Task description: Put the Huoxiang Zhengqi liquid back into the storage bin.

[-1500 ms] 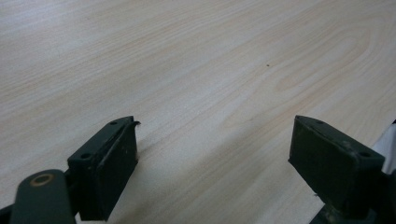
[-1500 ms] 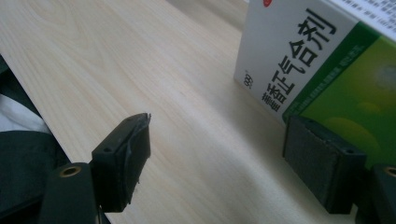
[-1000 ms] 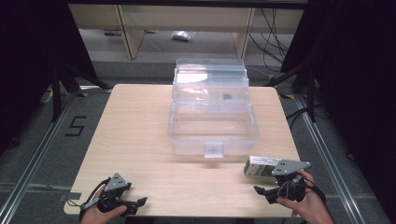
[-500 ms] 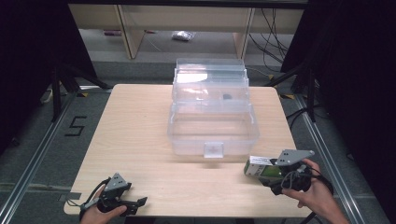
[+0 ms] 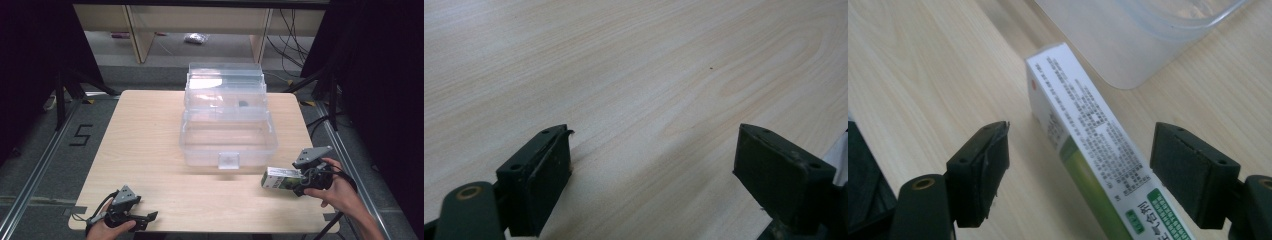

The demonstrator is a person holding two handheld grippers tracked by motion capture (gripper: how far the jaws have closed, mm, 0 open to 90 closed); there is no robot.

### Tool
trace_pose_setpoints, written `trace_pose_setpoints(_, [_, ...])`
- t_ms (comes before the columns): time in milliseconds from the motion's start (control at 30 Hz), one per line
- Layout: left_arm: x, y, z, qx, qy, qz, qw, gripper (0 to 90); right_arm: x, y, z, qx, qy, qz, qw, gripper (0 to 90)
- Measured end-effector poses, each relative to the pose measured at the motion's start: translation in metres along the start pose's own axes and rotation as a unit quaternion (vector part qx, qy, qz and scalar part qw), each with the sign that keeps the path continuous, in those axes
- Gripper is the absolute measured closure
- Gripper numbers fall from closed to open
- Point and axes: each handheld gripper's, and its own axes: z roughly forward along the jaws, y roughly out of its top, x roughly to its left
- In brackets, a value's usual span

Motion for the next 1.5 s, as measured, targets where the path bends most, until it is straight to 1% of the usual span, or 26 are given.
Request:
trace_pose_setpoints(67, [0.000,0.000,0.000,0.000,0.000,-0.002,1.0000,14.8,-0.005,0.001,0.005,0.013,0.001,0.002,0.9999,25.4])
trace_pose_setpoints(100, [0.000,0.000,0.000,0.001,0.001,-0.002,1.0000,14.8,-0.004,0.001,0.007,0.023,0.000,0.017,0.9996,25.8])
trace_pose_setpoints(133, [0.000,0.000,0.000,0.003,0.003,-0.002,1.0000,14.8,-0.009,0.001,0.009,0.026,-0.001,0.001,0.9997,25.9])
trace_pose_setpoints(167, [0.000,0.000,0.000,0.000,0.001,-0.002,1.0000,14.8,-0.010,0.002,0.011,0.033,0.003,-0.001,0.9995,26.9])
trace_pose_setpoints(200, [0.000,0.000,0.000,0.001,0.001,0.000,1.0000,14.8,-0.009,0.002,0.012,0.041,0.005,0.010,0.9991,27.7])
trace_pose_setpoints(233, [0.000,0.000,0.000,0.000,0.001,0.001,1.0000,14.8,-0.013,0.003,0.015,0.044,0.005,-0.005,0.9990,28.2])
trace_pose_setpoints(267, [0.000,0.000,0.000,0.000,0.000,0.001,1.0000,14.8,-0.016,0.004,0.018,0.059,0.005,-0.007,0.9982,29.1])
trace_pose_setpoints(333, [0.000,0.000,0.000,0.000,0.001,0.000,1.0000,14.8,-0.015,0.004,0.019,0.063,0.006,-0.004,0.9980,29.4])
trace_pose_setpoints(367, [0.000,0.000,0.000,0.000,0.000,0.001,1.0000,14.8,-0.018,0.005,0.022,0.068,0.006,-0.017,0.9975,29.8])
trace_pose_setpoints(433, [0.000,0.000,0.000,0.000,0.000,0.002,1.0000,14.8,-0.019,0.006,0.026,0.080,0.014,-0.025,0.9964,31.5])
trace_pose_setpoints(467, [0.000,0.000,0.000,0.000,0.000,0.002,1.0000,14.8,-0.019,0.007,0.029,0.094,0.015,-0.024,0.9952,32.1])
trace_pose_setpoints(600, [0.000,0.000,0.000,0.000,0.000,0.001,1.0000,14.8,-0.020,0.009,0.034,0.107,0.019,-0.036,0.9935,34.9])
trace_pose_setpoints(733, [0.000,0.000,0.000,0.002,0.000,0.002,1.0000,14.8,-0.020,0.009,0.037,0.120,0.023,-0.037,0.9918,37.1])
trace_pose_setpoints(800, [0.000,0.000,0.000,0.001,0.000,0.001,1.0000,14.8,-0.022,0.010,0.040,0.129,0.031,-0.047,0.9900,39.4])
trace_pose_setpoints(933, [0.001,0.000,-0.001,0.005,0.006,0.006,1.0000,14.8,-0.021,0.011,0.044,0.144,0.038,-0.048,0.9877,42.9])
trace_pose_setpoints(967, [0.000,0.000,0.000,-0.001,0.000,-0.001,1.0000,14.8,-0.021,0.012,0.045,0.148,0.040,-0.056,0.9866,44.0])
trace_pose_setpoints(1033, [0.000,0.000,0.000,-0.001,0.000,0.001,1.0000,14.8,-0.021,0.013,0.047,0.154,0.044,-0.061,0.9853,46.1])
trace_pose_setpoints(1067, [0.001,0.000,-0.001,0.009,0.006,0.008,0.9999,14.8,-0.020,0.014,0.048,0.160,0.045,-0.066,0.9838,48.3])
trace_pose_setpoints(1133, [0.001,0.000,0.000,0.006,0.005,0.007,0.9999,14.8,-0.021,0.015,0.049,0.162,0.048,-0.066,0.9834,48.8])
trace_pose_setpoints(1200, [0.001,0.000,0.000,0.007,0.005,0.007,0.9999,14.8,-0.020,0.016,0.050,0.177,0.054,-0.069,0.9803,50.5])
trace_pose_setpoints(1267, [0.001,0.000,0.000,0.007,0.005,0.007,0.9999,14.8,-0.021,0.017,0.051,0.180,0.058,-0.080,0.9788,53.2])
trace_pose_setpoints(1367, [0.001,0.000,0.000,0.007,0.005,0.007,0.9999,14.8,-0.020,0.020,0.052,0.192,0.065,-0.098,0.9743,57.7])
trace_pose_setpoints(1400, [0.001,0.000,0.000,0.007,0.005,0.007,0.9999,14.8,-0.021,0.022,0.054,0.193,0.070,-0.111,0.9723,59.0])
trace_pose_setpoints(1433, [0.001,0.000,0.000,0.007,0.005,0.007,0.9999,14.8,-0.018,0.022,0.053,0.203,0.068,-0.098,0.9720,61.0])
trace_pose_setpoints(1467, [0.001,0.000,0.000,0.007,0.006,0.007,0.9999,14.8,-0.016,0.025,0.053,0.214,0.065,-0.096,0.9699,62.9])
trace_pose_setpoints(1500, [0.001,0.000,0.000,0.006,0.005,0.006,0.9999,14.8,-0.016,0.027,0.054,0.215,0.072,-0.111,0.9676,64.2])
